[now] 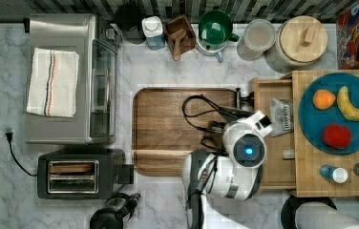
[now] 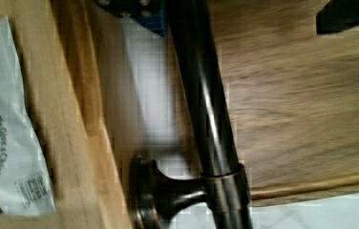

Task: Open the drawer.

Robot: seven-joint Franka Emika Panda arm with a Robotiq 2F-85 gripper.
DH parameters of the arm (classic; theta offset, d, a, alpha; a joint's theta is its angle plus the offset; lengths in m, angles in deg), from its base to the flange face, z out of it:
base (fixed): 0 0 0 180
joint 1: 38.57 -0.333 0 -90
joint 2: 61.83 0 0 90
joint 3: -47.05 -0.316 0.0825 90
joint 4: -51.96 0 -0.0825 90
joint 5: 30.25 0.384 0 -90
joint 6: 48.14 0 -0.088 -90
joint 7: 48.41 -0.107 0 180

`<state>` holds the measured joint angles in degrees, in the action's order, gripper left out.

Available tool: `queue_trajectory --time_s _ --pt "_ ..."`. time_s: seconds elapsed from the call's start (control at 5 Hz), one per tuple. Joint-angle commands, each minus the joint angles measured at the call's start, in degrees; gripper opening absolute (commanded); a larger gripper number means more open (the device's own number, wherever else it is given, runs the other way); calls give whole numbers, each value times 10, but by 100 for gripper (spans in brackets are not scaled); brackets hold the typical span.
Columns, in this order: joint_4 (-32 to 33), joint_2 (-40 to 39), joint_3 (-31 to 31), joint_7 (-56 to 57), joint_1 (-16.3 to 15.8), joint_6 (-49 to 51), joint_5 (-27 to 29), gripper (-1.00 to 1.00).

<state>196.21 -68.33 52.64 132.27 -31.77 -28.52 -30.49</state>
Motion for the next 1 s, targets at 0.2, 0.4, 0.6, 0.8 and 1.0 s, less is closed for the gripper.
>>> queue_trajectory --time_s 0.2,0.4,0.6,0.8,1.0 --pt "22 4 -102 -64 -88 -12 32 100" --pt "28 12 -114 -81 -86 -11 28 100" --pt "29 21 -126 -92 -90 -4 40 100" --pt "18 18 -127 -52 -101 0 112 100" --pt "18 18 -140 -54 -87 0 109 100"
